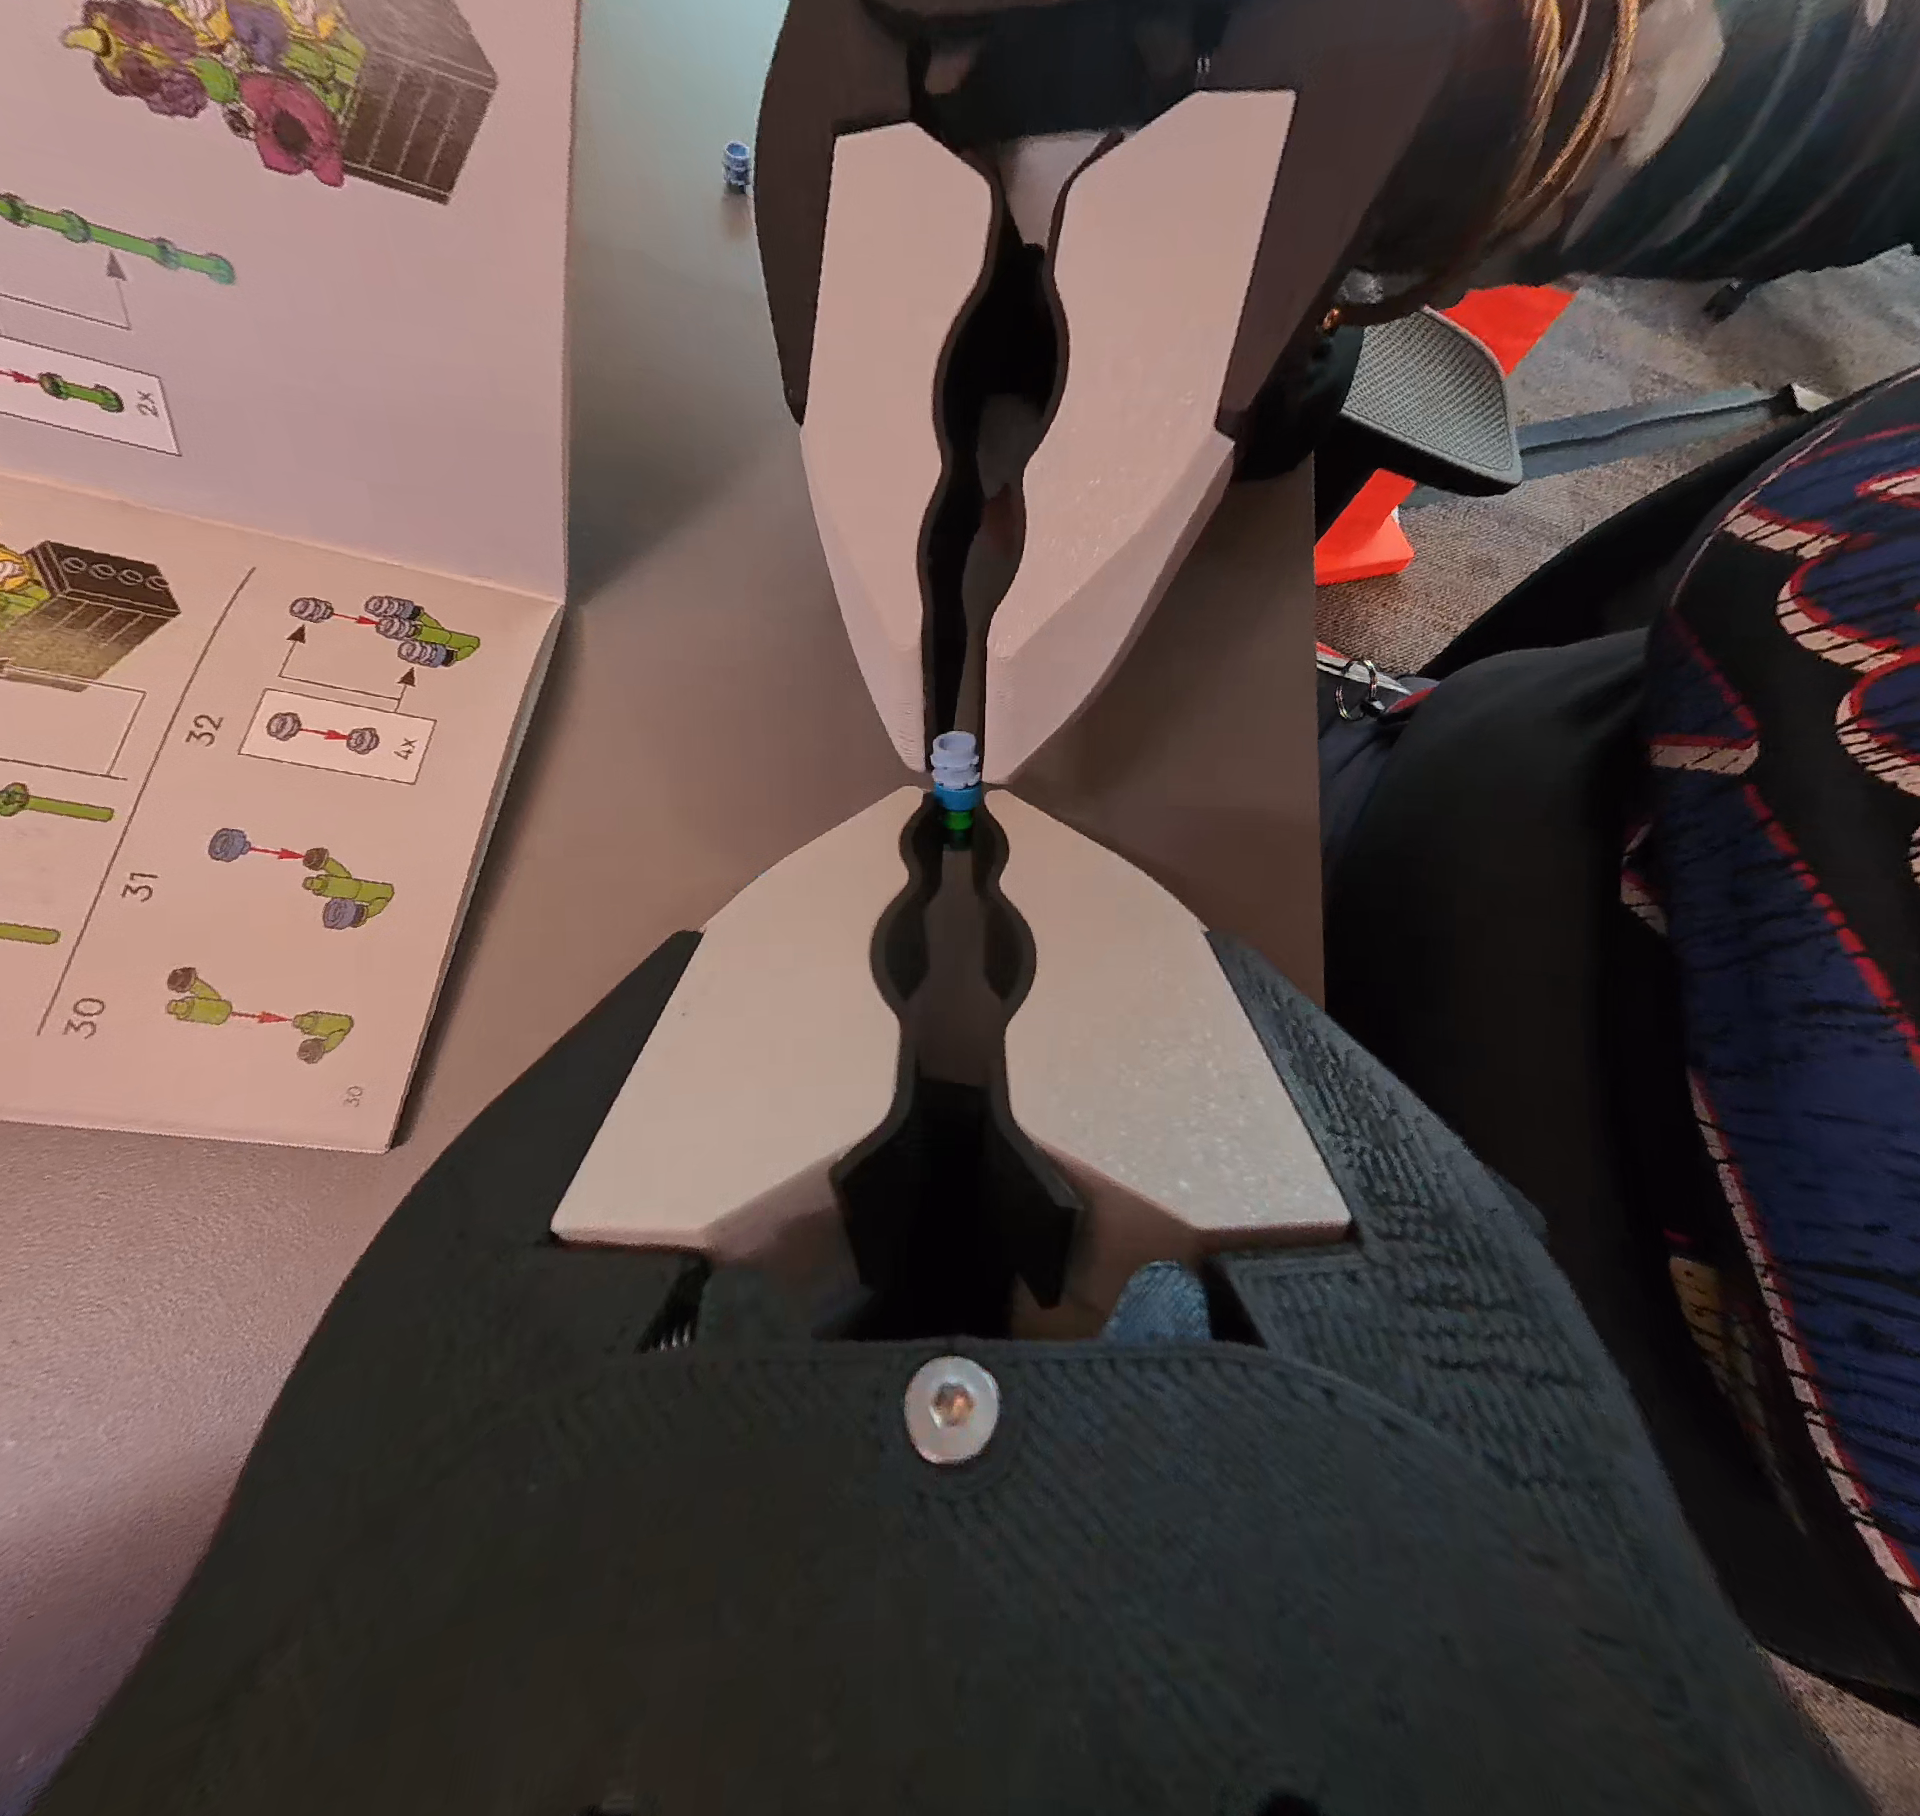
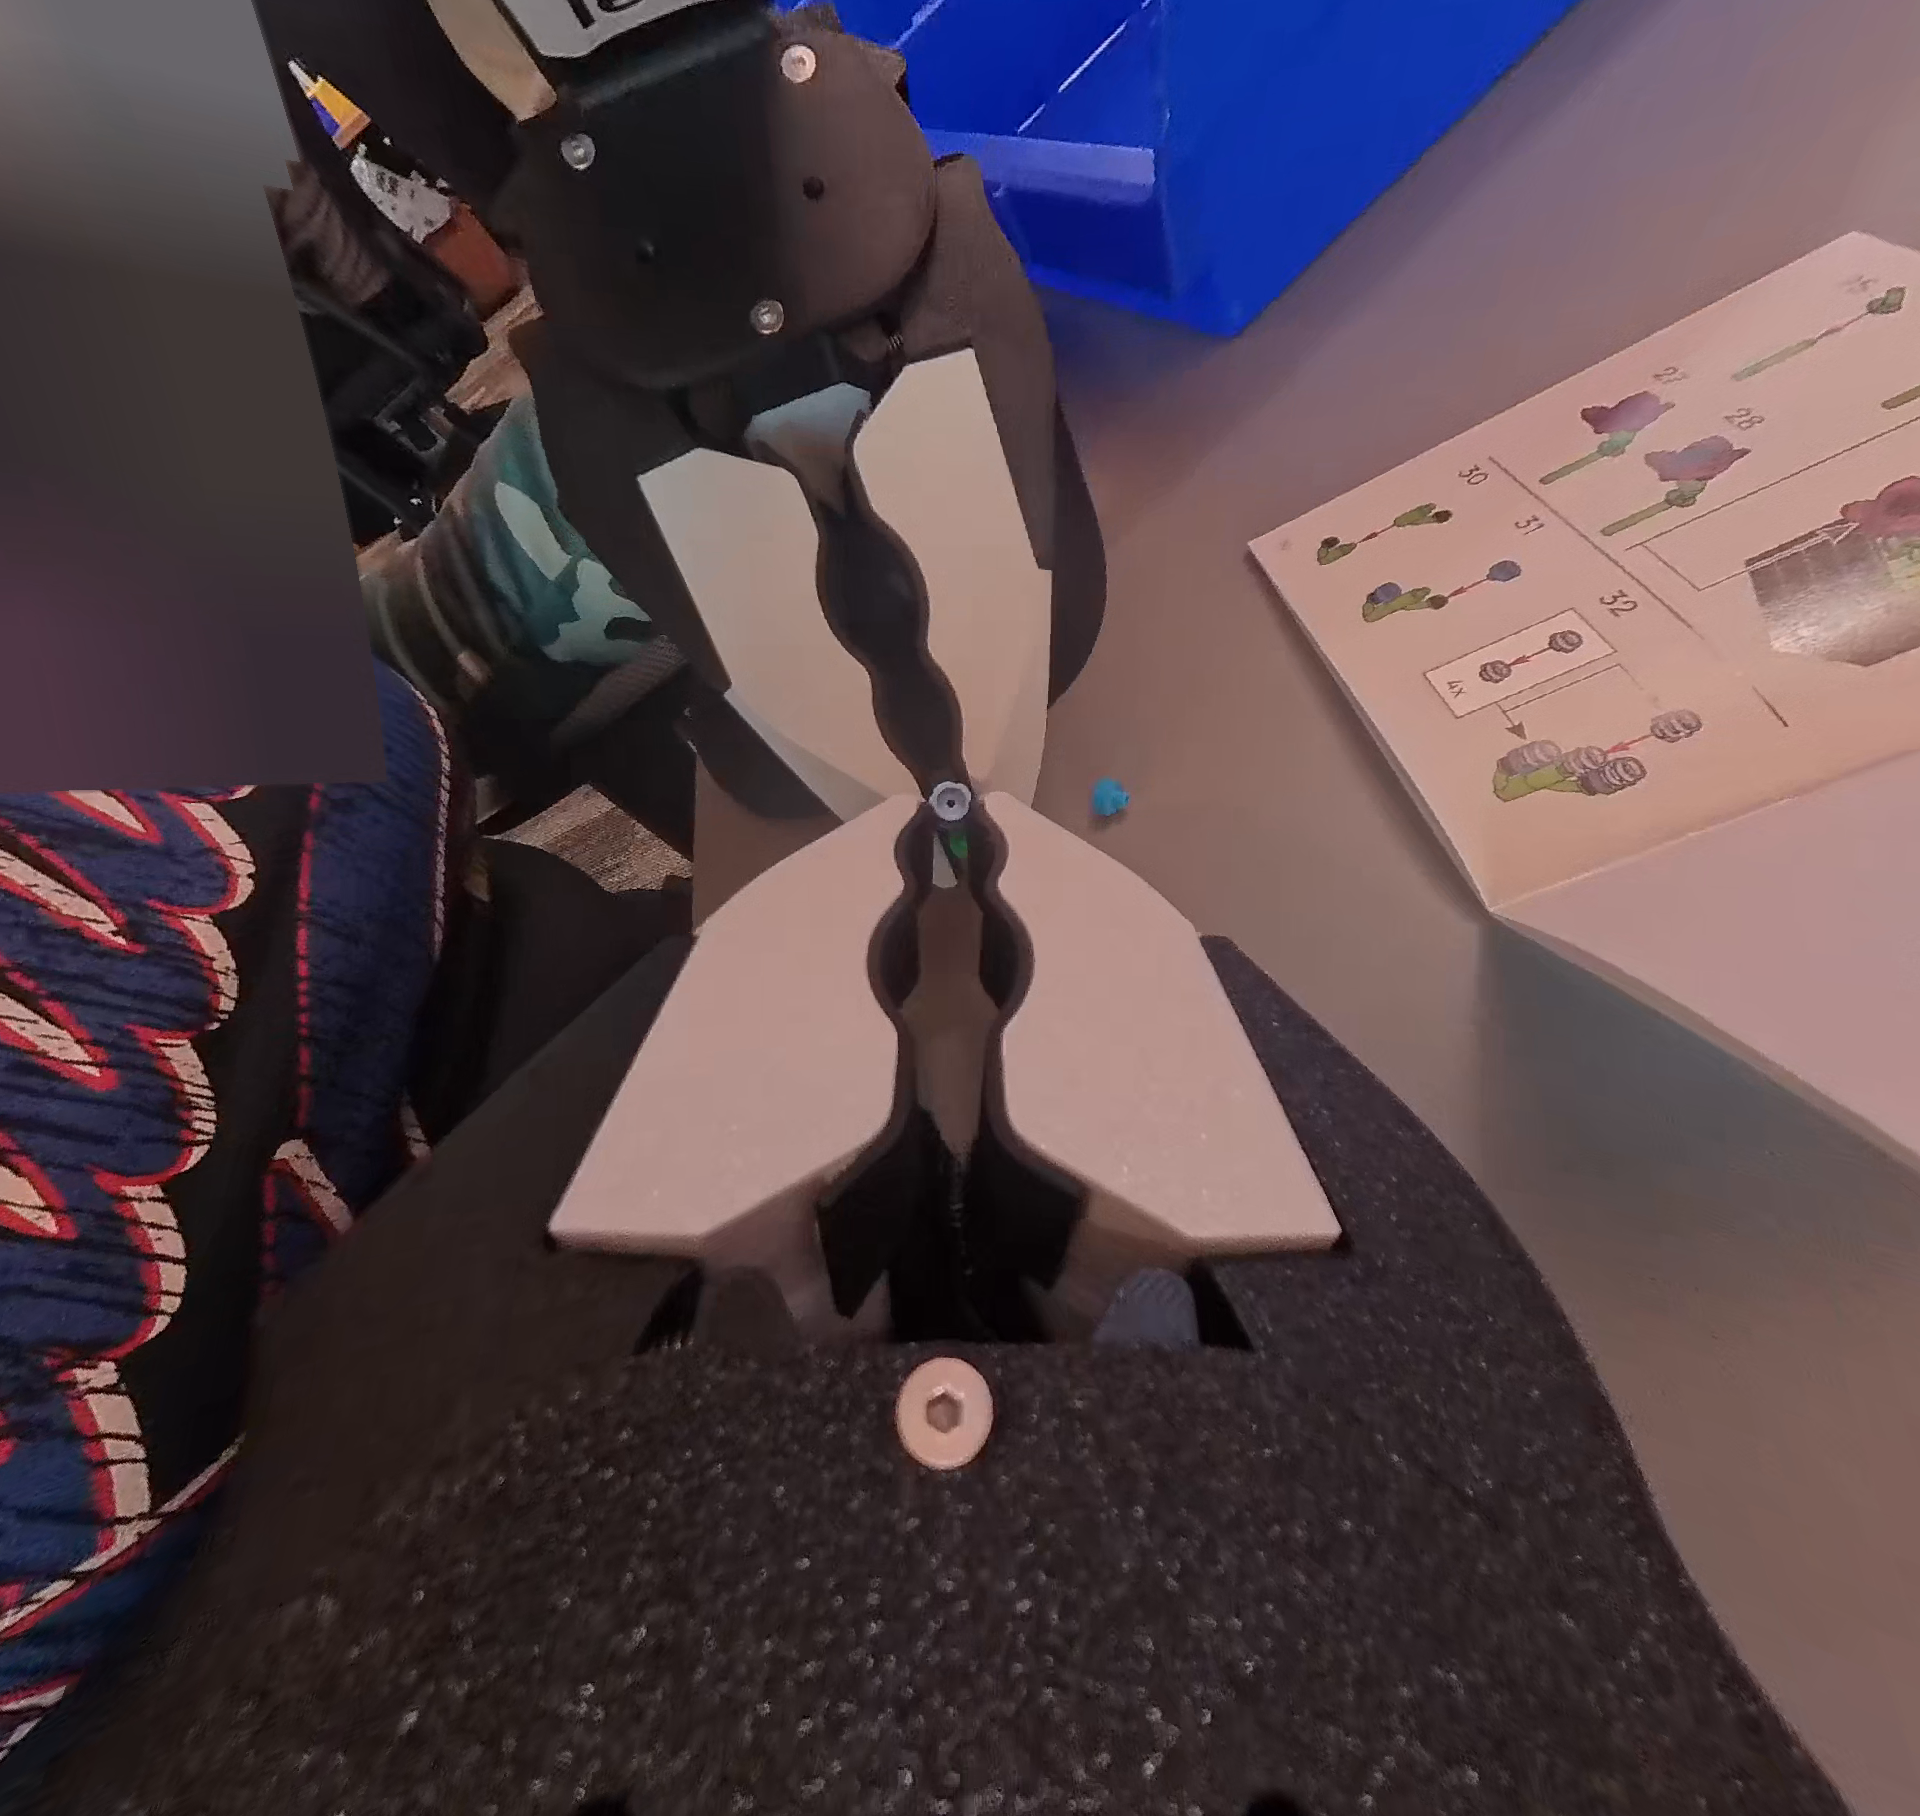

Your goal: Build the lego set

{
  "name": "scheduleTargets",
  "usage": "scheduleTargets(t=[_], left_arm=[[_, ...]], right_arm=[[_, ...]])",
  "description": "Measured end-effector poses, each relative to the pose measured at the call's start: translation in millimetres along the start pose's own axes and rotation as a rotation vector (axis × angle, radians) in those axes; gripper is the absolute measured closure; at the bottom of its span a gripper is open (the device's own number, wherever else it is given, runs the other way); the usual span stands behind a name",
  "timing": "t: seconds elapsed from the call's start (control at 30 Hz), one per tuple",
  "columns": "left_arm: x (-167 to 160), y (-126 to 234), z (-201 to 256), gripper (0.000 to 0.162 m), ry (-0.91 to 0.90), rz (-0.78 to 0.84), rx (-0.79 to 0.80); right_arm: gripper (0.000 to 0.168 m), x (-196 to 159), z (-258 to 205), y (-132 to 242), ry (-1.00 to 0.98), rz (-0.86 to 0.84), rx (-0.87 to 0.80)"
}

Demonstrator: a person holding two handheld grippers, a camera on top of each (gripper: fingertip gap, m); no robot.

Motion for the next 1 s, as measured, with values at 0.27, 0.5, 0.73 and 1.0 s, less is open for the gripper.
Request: scheduleTargets(t=[0.27, 0.5, 0.73, 1.0], left_arm=[[2.7, 2.5, -1.9, 0.157, 0.008, 0.029, 0.012], [4.5, 3.0, -0.5, 0.156, -0.02, 0.043, 0.018], [11.7, 8.3, 0.2, 0.156, 0.0, 0.107, -0.003], [11.5, 8.2, 1.0, 0.156, -0.007, 0.104, -0.001]], right_arm=[[0.162, 2.2, 0.2, -1.2, -0.013, 0.031, -0.007], [0.162, 5.2, -1.0, 1.1, -0.012, 0.052, 0.002], [0.162, 24.9, -3.0, 13.2, -0.006, 0.207, 0.037], [0.161, 15.4, -3.3, 2.2, 0.023, 0.135, 0.034]])
Point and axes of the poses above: each gripper's, where its closed fingertips meet, y back along the fingers, x out of its top, z = x × y across the jaws, the point moved 1 cm from there along y, back along the fingers, and after that the axes turned 7 degrees about z, right-handed, at the moved point
